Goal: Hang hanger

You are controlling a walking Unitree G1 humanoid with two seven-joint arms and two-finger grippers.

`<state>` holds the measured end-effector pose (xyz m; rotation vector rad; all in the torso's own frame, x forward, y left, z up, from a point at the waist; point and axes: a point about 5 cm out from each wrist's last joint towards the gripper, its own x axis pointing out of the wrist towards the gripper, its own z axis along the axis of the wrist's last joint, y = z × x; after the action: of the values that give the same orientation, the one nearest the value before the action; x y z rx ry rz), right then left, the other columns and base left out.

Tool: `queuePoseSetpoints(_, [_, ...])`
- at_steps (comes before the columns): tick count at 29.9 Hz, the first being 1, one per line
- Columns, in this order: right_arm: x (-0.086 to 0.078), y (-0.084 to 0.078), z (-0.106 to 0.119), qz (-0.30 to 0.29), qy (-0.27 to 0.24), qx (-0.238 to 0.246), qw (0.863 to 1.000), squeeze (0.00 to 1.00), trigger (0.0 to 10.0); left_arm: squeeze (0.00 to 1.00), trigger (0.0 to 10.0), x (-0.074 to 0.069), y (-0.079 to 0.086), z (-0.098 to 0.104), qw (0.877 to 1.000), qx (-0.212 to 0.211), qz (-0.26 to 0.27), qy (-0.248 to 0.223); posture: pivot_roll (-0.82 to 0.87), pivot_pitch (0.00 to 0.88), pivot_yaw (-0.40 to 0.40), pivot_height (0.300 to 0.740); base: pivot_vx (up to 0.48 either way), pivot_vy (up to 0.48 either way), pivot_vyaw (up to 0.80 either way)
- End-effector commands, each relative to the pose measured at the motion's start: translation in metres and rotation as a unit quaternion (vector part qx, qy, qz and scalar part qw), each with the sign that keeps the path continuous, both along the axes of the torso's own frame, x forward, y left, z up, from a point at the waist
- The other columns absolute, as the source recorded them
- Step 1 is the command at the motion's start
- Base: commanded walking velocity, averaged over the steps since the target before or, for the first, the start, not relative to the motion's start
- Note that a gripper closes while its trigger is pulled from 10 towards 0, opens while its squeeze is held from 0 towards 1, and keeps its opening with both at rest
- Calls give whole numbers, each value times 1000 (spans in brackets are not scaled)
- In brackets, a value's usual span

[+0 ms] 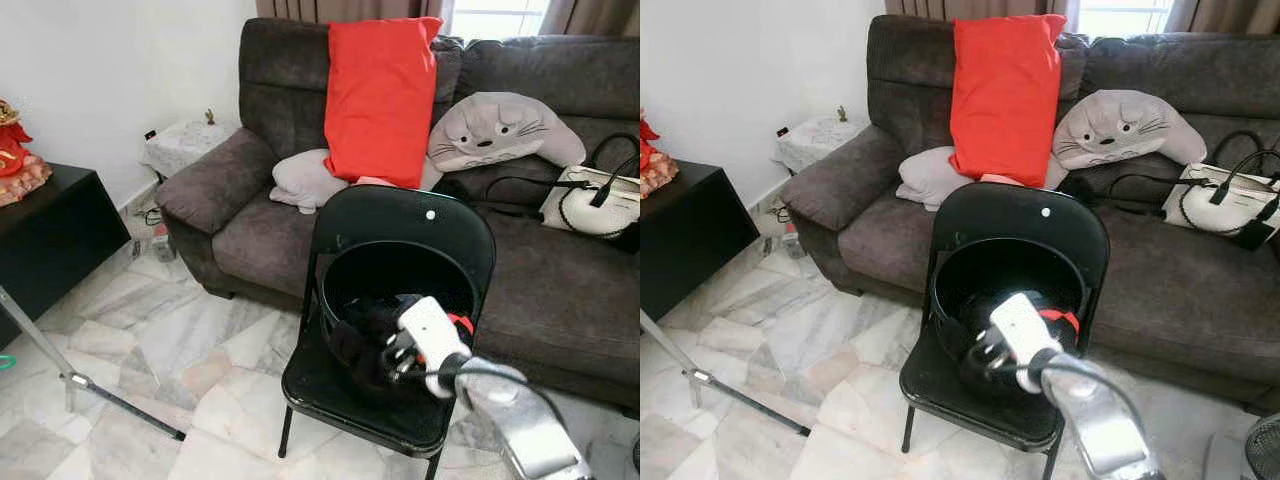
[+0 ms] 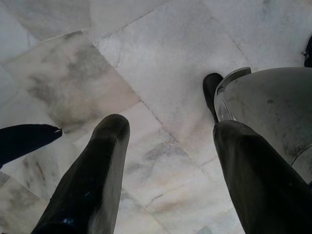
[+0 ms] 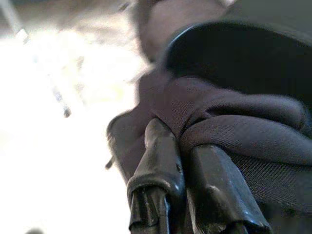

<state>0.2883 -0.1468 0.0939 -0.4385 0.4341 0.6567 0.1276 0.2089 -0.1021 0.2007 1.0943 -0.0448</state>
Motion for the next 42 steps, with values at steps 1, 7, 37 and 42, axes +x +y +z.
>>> queuePoseSetpoints(1, [-6,5,2,34,-3,-11,999,0,0,0,10000,-8,6,-1,1000,4,8,14,-1,15,81,740,0,0,0])
queuePoseSetpoints(7, [-16,-3,-12,13,18,-41,999,0,0,0,10000,-6,6,-1,1000,5,4,13,-8,17,83,740,0,0,0])
queuePoseSetpoints(37, [17,3,50,-123,-102,240,957,0,0,0,10000,-4,6,0,1000,12,5,5,-9,18,86,740,0,0,0])
queuePoseSetpoints(42, [25,7,57,-150,-80,321,932,0,0,0,10000,-5,7,0,1000,11,5,5,-5,16,84,740,0,0,0])
